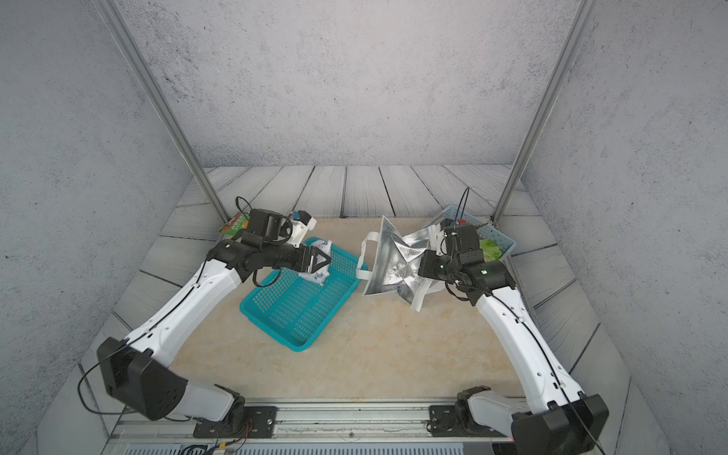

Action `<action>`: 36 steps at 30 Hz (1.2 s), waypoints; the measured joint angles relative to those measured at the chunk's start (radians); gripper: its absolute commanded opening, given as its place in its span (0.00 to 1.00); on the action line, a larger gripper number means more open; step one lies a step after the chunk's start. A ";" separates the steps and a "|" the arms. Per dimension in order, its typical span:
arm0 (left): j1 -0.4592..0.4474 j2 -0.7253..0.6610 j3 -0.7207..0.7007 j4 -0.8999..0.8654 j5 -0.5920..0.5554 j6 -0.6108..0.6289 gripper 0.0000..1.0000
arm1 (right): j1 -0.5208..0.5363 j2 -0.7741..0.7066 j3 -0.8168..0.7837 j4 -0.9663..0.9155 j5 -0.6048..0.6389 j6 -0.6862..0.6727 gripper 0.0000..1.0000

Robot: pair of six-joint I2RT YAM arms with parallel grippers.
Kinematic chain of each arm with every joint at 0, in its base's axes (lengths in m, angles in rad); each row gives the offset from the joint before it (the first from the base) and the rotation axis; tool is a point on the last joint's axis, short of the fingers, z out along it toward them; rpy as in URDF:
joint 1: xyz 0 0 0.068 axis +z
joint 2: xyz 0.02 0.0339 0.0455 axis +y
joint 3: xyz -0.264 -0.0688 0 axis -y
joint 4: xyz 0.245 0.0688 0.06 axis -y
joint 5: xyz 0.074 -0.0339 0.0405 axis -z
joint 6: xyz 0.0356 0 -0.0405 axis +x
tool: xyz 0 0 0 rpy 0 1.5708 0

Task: Place the ice pack in the delivery bag
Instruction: Pick up the ice pack from the bin, then place the ice pack in the delivery bag.

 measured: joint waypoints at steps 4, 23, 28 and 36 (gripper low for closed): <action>-0.217 0.065 0.157 0.062 0.002 -0.076 0.21 | 0.000 0.000 0.000 0.012 -0.009 0.000 0.00; -0.482 0.579 0.603 -0.239 -0.492 0.126 0.74 | 0.000 -0.034 -0.016 0.008 -0.023 0.004 0.00; -0.485 0.563 0.642 -0.249 -0.497 0.128 0.79 | 0.000 -0.034 -0.019 -0.004 -0.025 0.004 0.00; -0.454 0.333 0.452 -0.167 -0.532 0.105 0.98 | 0.000 -0.049 -0.019 -0.010 -0.027 0.004 0.00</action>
